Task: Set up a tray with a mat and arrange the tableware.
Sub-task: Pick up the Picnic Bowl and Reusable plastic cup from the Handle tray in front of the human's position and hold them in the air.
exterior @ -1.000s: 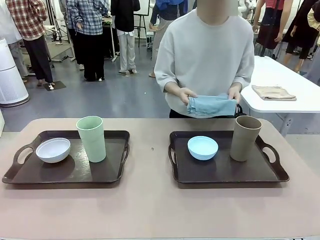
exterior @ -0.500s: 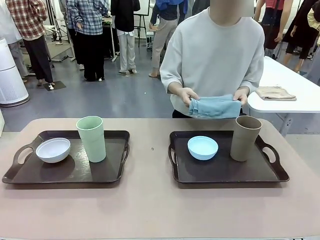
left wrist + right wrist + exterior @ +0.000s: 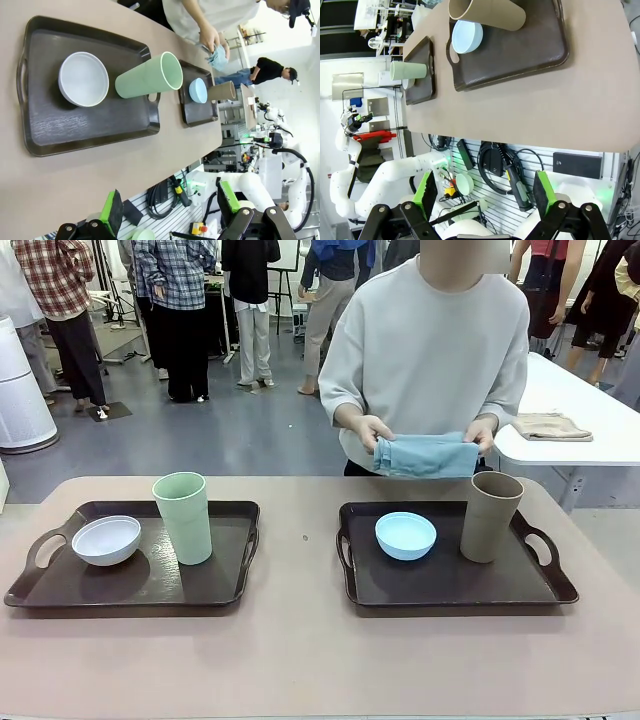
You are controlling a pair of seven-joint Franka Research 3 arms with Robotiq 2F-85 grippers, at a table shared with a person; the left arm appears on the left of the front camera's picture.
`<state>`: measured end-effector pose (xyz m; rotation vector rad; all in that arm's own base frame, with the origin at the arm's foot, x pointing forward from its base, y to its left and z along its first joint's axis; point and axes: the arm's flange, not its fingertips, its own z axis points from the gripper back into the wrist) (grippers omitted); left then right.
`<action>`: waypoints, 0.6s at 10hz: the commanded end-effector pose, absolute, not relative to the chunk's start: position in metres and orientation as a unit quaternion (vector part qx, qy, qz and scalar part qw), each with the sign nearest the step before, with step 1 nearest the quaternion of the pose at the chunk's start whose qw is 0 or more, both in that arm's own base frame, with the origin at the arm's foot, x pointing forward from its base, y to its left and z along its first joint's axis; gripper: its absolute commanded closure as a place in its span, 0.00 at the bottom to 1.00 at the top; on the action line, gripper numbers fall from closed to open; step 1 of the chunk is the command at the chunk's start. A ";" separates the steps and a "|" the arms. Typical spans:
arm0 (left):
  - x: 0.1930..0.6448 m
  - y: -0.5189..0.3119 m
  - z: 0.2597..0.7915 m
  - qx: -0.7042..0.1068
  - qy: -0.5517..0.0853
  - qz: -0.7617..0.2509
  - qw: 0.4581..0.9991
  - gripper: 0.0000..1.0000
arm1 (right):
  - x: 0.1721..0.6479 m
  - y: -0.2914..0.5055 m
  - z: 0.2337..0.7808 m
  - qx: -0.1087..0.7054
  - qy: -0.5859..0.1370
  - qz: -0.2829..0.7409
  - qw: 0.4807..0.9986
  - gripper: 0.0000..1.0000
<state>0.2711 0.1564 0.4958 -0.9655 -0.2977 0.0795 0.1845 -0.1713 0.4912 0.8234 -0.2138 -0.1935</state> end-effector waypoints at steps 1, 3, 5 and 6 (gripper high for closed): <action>0.273 0.158 0.497 -0.470 -0.153 0.029 0.869 0.00 | 0.186 -0.172 0.491 0.411 -0.109 -0.088 0.901 0.00; 0.273 0.158 0.497 -0.470 -0.153 0.029 0.869 0.00 | 0.186 -0.172 0.491 0.411 -0.109 -0.088 0.901 0.00; 0.273 0.158 0.497 -0.470 -0.153 0.029 0.869 0.00 | 0.186 -0.172 0.491 0.411 -0.109 -0.088 0.901 0.00; 0.273 0.158 0.497 -0.470 -0.153 0.029 0.869 0.00 | 0.186 -0.172 0.491 0.411 -0.109 -0.088 0.901 0.00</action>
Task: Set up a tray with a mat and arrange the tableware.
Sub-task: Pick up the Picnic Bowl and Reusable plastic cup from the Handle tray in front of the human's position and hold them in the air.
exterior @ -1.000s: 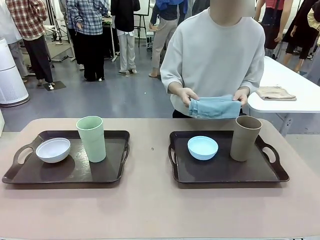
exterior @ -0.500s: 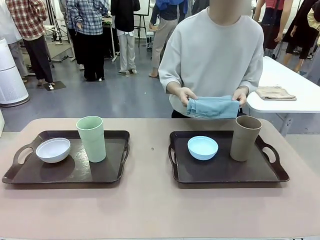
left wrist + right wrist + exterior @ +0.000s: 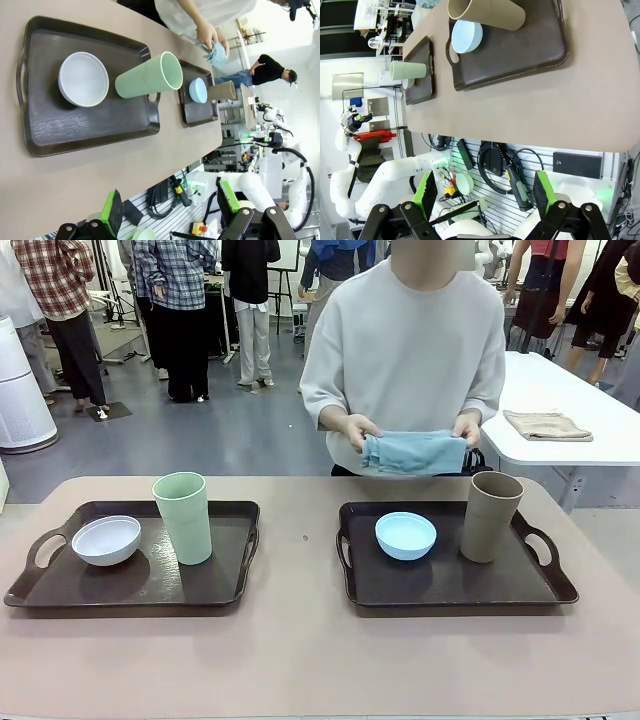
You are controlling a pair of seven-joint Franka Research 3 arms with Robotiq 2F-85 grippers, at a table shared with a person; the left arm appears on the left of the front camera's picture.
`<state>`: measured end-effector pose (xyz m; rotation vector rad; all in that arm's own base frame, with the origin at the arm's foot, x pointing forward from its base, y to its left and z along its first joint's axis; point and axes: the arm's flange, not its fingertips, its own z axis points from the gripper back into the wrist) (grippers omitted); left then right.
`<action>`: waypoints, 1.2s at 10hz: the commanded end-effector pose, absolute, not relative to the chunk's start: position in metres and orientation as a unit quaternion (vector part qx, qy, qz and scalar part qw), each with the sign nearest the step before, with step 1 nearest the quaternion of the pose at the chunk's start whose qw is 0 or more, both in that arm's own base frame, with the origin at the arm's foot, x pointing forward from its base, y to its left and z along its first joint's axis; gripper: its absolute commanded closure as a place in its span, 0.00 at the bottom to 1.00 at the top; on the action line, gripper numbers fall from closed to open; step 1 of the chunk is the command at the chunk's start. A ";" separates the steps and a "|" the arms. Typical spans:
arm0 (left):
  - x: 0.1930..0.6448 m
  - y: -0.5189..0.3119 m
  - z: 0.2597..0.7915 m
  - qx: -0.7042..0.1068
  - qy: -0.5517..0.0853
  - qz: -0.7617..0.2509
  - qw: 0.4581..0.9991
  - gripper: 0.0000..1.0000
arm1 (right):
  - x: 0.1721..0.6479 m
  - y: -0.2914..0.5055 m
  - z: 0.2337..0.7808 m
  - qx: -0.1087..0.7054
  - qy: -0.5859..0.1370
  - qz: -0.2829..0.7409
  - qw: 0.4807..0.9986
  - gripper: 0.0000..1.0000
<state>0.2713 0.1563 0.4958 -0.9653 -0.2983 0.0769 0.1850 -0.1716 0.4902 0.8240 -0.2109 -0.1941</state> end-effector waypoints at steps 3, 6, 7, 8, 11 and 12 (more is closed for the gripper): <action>0.273 0.158 0.497 -0.470 -0.153 0.029 0.869 0.00 | 0.186 -0.172 0.491 0.411 -0.109 -0.088 0.901 0.00; 0.273 0.158 0.497 -0.470 -0.153 0.029 0.869 0.00 | 0.186 -0.172 0.491 0.411 -0.109 -0.088 0.901 0.00; 0.273 0.158 0.497 -0.470 -0.153 0.029 0.869 0.00 | 0.186 -0.172 0.491 0.411 -0.109 -0.088 0.901 0.00; 0.271 0.156 0.496 -0.462 -0.143 0.036 0.874 0.00 | 0.185 -0.172 0.490 0.399 -0.102 -0.094 0.906 0.00; 0.297 0.064 0.552 -0.374 -0.139 0.010 0.917 0.00 | 0.233 -0.165 0.508 0.277 -0.136 -0.062 0.949 0.00; 0.300 0.031 0.574 -0.344 -0.138 -0.009 0.929 0.00 | 0.248 -0.167 0.513 0.239 -0.164 -0.028 0.957 0.00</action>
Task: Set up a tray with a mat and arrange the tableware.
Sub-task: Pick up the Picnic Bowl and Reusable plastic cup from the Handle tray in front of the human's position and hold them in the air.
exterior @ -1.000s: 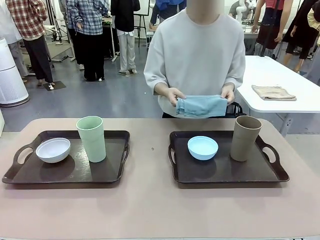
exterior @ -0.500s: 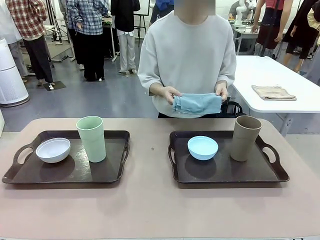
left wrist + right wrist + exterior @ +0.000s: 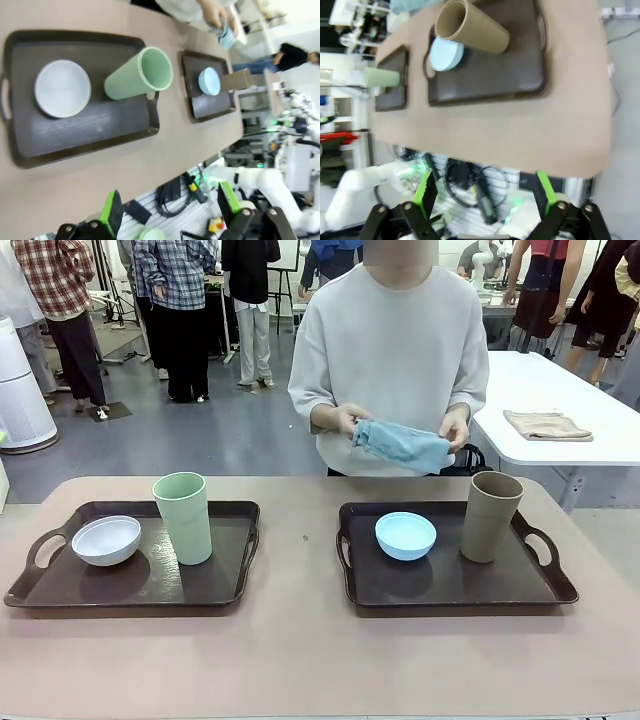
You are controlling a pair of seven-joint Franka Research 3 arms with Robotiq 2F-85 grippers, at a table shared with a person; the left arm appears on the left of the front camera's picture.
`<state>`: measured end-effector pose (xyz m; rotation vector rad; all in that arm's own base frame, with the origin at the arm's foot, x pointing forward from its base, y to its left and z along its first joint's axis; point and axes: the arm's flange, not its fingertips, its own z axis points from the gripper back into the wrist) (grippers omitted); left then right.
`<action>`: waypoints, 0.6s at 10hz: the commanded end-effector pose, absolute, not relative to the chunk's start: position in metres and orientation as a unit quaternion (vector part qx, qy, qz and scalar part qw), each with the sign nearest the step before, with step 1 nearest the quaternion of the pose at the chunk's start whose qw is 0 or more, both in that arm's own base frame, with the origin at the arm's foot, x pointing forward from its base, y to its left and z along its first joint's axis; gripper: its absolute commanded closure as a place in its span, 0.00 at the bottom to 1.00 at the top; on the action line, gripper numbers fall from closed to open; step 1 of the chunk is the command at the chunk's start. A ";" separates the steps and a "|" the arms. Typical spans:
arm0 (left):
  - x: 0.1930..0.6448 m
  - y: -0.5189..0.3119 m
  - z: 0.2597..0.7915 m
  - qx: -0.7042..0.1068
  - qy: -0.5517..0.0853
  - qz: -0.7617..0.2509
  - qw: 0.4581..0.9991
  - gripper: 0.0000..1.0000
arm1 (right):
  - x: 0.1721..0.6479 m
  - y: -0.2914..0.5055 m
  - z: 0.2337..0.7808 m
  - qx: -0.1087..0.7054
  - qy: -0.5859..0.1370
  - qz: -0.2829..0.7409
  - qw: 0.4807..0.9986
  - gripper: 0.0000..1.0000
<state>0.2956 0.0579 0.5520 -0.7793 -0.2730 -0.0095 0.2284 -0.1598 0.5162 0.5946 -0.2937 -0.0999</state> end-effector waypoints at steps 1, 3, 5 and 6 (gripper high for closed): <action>0.311 0.003 0.587 -0.322 -0.134 -0.009 0.937 0.00 | 0.263 -0.170 0.515 0.208 -0.195 0.010 0.959 0.00; 0.332 -0.059 0.599 -0.265 -0.143 -0.001 0.954 0.00 | 0.286 -0.166 0.519 0.200 -0.241 0.101 0.944 0.00; 0.351 -0.128 0.591 -0.203 -0.153 -0.004 0.967 0.00 | 0.299 -0.158 0.523 0.209 -0.271 0.195 0.919 0.00; 0.358 -0.157 0.583 -0.186 -0.151 0.000 0.971 0.00 | 0.299 -0.154 0.524 0.212 -0.264 0.230 0.912 0.00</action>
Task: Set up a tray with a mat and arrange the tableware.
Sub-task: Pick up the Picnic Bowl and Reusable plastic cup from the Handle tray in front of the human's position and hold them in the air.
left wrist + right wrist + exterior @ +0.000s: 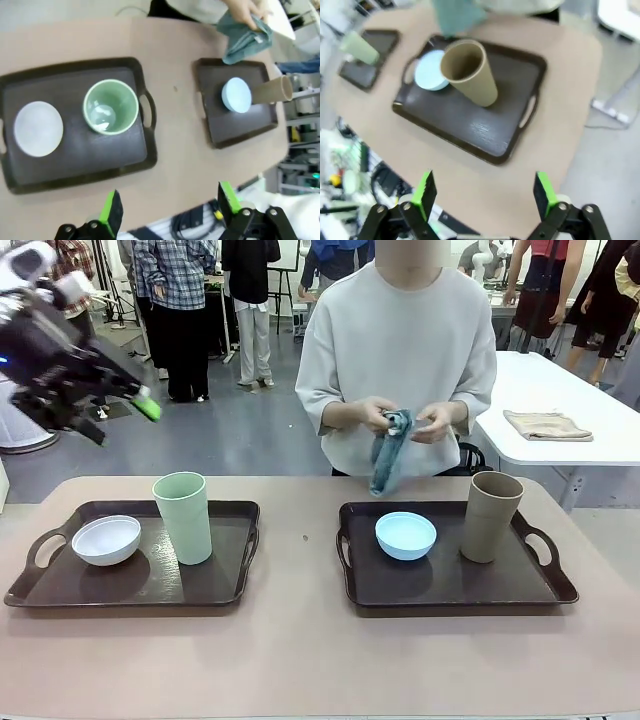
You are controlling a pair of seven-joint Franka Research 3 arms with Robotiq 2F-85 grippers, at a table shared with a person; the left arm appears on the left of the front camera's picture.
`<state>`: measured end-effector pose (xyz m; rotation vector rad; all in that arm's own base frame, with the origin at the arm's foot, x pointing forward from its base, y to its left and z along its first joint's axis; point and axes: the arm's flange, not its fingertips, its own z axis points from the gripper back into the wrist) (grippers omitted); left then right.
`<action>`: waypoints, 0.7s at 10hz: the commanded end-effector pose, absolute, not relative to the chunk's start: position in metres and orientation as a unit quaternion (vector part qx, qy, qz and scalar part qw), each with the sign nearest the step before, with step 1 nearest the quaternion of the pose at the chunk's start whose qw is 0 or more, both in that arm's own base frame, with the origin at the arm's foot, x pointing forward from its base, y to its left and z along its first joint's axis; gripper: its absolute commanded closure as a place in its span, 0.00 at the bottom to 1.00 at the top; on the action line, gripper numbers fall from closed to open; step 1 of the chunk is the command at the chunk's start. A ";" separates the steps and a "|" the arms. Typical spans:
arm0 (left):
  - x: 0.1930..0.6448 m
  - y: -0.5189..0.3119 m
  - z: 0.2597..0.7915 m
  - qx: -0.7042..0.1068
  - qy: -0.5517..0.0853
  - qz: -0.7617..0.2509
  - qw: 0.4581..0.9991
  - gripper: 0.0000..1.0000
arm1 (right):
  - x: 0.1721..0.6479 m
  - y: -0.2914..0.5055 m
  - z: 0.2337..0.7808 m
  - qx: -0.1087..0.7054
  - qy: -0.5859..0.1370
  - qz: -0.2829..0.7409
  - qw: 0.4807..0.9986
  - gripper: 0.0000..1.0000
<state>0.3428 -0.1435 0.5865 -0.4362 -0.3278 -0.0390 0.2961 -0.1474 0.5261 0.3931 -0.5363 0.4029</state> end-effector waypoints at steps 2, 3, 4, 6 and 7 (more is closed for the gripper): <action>0.375 -0.205 0.565 -0.165 -0.142 0.004 0.976 0.00 | 0.302 -0.154 0.521 0.229 -0.236 0.277 0.903 0.00; 0.383 -0.227 0.558 -0.161 -0.138 0.007 0.977 0.00 | 0.304 -0.157 0.518 0.227 -0.228 0.284 0.903 0.00; 0.388 -0.244 0.550 -0.152 -0.142 0.011 0.978 0.00 | 0.304 -0.160 0.515 0.232 -0.224 0.294 0.900 0.00; 0.385 -0.259 0.544 -0.163 -0.161 -0.006 0.973 0.00 | 0.305 -0.163 0.513 0.251 -0.231 0.280 0.897 0.00; 0.384 -0.245 0.540 -0.160 -0.142 -0.003 0.977 0.00 | 0.299 -0.151 0.513 0.231 -0.227 0.286 0.902 0.00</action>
